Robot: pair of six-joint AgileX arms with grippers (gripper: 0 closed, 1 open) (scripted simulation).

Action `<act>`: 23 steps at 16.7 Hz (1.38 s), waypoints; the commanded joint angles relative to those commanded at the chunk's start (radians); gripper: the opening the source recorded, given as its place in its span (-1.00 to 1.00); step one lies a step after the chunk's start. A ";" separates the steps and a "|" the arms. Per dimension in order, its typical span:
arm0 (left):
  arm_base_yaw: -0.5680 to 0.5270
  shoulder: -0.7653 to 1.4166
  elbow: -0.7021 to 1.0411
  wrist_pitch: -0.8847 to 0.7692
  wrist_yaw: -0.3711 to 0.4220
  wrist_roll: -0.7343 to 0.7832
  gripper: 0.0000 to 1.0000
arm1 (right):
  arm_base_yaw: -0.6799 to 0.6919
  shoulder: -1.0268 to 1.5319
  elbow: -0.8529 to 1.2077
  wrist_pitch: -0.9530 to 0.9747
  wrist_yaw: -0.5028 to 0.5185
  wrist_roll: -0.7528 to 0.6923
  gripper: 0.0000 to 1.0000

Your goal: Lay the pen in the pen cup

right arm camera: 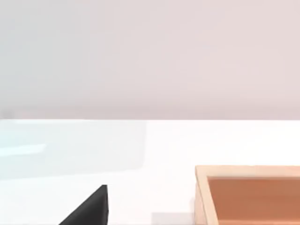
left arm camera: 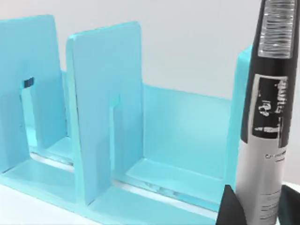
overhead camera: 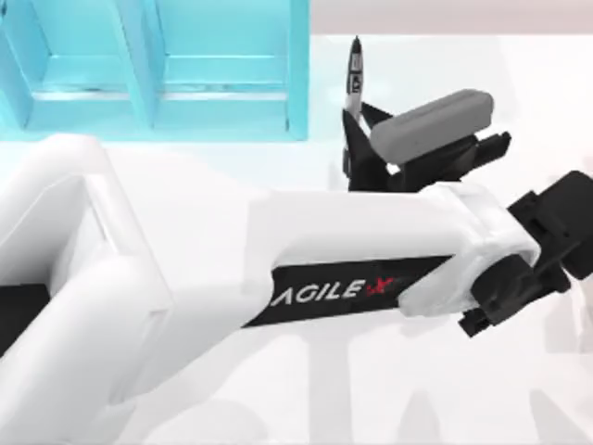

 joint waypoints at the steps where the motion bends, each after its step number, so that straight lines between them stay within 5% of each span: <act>1: 0.000 0.000 0.000 0.000 0.000 0.000 -1.00 | 0.000 0.000 0.000 0.000 0.000 0.000 1.00; 6: 0.006 0.006 -0.019 0.058 0.040 0.000 -1.00 | 0.000 0.000 0.000 0.000 0.000 0.000 1.00; 19: 0.010 0.032 0.058 -0.166 0.004 -0.140 -1.00 | 0.000 0.000 0.000 0.000 0.000 0.000 1.00; 23: 0.010 0.032 0.058 -0.166 0.004 -0.140 -0.40 | 0.000 0.000 0.000 0.000 0.000 0.000 1.00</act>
